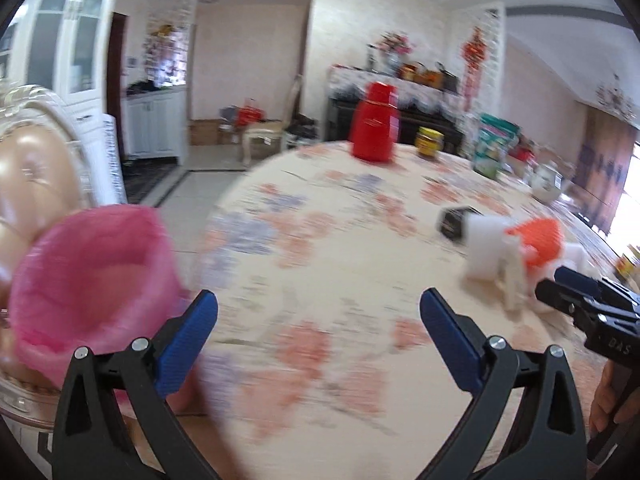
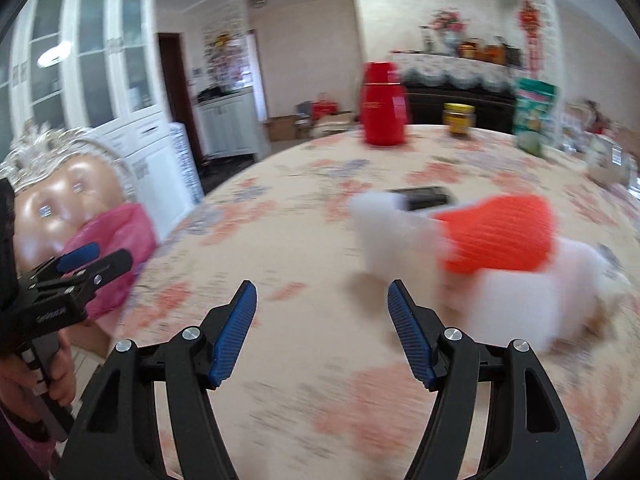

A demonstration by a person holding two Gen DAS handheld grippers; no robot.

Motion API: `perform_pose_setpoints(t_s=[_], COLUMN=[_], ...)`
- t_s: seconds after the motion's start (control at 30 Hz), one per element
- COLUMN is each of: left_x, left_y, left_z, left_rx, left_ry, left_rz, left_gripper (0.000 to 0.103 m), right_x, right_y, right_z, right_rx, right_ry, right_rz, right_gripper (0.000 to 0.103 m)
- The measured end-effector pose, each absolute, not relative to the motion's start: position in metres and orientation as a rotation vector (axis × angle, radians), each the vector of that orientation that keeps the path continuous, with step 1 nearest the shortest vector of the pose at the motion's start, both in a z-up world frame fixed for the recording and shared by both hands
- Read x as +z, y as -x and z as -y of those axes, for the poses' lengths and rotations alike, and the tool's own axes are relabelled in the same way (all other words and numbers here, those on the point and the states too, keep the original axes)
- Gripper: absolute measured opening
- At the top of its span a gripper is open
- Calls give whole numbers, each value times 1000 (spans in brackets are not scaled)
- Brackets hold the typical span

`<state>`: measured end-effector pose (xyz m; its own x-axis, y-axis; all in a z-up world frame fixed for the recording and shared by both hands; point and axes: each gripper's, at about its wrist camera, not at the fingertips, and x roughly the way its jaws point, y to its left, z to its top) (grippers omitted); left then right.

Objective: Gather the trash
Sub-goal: 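Grasp the plastic bag with the left tool while the right tool grasps a foam block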

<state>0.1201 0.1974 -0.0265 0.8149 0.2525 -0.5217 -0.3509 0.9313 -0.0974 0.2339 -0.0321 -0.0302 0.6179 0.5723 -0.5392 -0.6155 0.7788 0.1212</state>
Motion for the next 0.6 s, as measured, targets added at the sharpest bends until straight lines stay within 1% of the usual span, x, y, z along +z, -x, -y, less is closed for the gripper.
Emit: perform_pose_setpoints(t_s=[0.03, 0.07, 0.27, 0.33, 0.47, 0.6], left_x=[-29, -31, -36, -37, -42, -47], left_y=[-128, -134, -172, -186, -210, -219], left_z=[-185, -175, -125, -113, -97, -96], left_rx=[295, 272, 159, 134, 106, 98], left_ry=[189, 185, 139, 129, 135, 156], left_rz=[-540, -550, -589, -594, -636, -662], left_gripper=[98, 98, 98, 98, 98, 98], right_x=[-31, -32, -42, -45, -54, -64], right_y=[-236, -240, -267, -276, -296, -309], right_z=[44, 61, 118, 125, 120, 105], right_rx=[655, 617, 449, 422, 414, 432], right_ry=[73, 62, 18, 9, 30, 66], right_rz=[-588, -584, -613, -629, -678, -719], right_gripper=[70, 72, 72, 75, 76, 78])
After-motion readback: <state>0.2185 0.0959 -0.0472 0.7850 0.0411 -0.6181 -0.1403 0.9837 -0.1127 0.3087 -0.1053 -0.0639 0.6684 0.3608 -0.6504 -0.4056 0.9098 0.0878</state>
